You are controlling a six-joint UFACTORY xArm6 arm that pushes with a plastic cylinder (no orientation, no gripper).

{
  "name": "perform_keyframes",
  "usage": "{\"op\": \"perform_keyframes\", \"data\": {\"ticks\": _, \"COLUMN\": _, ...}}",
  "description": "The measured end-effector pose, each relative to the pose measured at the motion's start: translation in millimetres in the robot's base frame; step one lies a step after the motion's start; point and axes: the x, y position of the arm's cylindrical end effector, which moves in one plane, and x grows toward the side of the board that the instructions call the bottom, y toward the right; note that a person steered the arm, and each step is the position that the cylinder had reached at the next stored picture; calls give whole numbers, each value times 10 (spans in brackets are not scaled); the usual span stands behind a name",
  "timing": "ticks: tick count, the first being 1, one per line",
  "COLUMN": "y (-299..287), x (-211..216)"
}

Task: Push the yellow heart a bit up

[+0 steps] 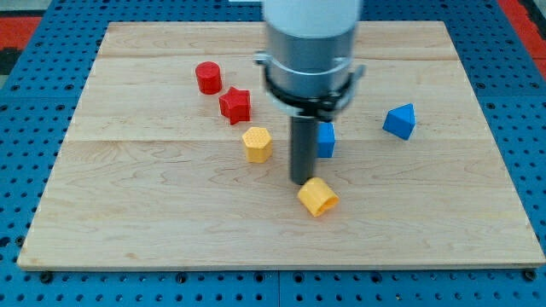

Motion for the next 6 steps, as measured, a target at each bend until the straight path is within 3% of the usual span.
{"op": "perform_keyframes", "data": {"ticks": 1, "y": 899, "x": -77}}
{"op": "perform_keyframes", "data": {"ticks": 2, "y": 1170, "x": -195}}
{"op": "perform_keyframes", "data": {"ticks": 3, "y": 1307, "x": 116}}
{"op": "perform_keyframes", "data": {"ticks": 4, "y": 761, "x": 472}}
{"op": "perform_keyframes", "data": {"ticks": 6, "y": 103, "x": 524}}
